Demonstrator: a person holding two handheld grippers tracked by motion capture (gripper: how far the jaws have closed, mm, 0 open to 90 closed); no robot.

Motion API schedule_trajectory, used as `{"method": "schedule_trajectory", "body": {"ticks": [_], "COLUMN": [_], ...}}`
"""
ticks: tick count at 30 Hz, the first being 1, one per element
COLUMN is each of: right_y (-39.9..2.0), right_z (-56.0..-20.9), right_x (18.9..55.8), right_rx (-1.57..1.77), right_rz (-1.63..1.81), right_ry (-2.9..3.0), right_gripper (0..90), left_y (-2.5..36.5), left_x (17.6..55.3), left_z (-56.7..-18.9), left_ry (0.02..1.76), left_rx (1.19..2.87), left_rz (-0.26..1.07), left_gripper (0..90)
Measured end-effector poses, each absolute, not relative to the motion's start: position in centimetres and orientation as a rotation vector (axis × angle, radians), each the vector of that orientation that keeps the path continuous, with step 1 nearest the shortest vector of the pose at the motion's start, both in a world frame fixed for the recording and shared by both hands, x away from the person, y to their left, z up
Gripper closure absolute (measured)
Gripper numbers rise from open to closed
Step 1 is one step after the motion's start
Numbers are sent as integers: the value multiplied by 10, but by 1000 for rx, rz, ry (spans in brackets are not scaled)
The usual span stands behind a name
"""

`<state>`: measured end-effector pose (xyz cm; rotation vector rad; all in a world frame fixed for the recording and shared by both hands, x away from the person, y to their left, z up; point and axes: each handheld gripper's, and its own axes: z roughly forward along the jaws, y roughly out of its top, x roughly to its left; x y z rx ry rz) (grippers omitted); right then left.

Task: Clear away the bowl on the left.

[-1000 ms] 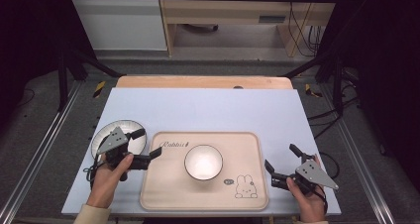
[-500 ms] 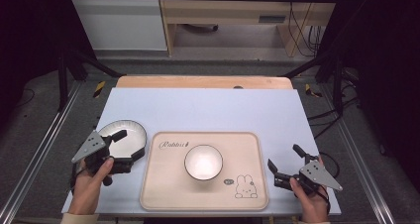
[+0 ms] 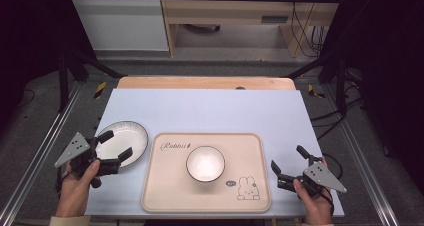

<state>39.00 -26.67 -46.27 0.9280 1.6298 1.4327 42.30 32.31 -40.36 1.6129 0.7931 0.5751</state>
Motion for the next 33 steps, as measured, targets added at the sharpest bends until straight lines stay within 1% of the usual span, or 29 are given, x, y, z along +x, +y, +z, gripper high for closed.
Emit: {"method": "schedule_trajectory", "body": {"ticks": [6,13,18,23,25,27,33], "right_y": [-266,-266,-267,-266,-265,-265,-265], "right_z": [-462,-462,-462,-461,-461,-461,-460], "right_x": [390,390,390,390,390,390,392], "right_rx": [925,920,920,919,920,921,915], "right_rz": [1434,1435,1437,1439,1437,1435,1437], "right_ry": [1632,1634,1633,1635,1637,1638,1634], "right_gripper": [27,27,27,28,28,28,28], "left_y": [330,333,336,335,334,333,327], "left_x": [426,431,435,437,438,439,438], "left_z": [-412,-424,-433,-441,-446,-449,-450], "left_ry": [811,806,811,820,819,834,828], "left_rx": [1604,1631,1673,1709,1775,1802,1841], "left_rz": [599,614,631,608,608,600,604], "left_gripper": [50,49,47,45,45,45,45]}}
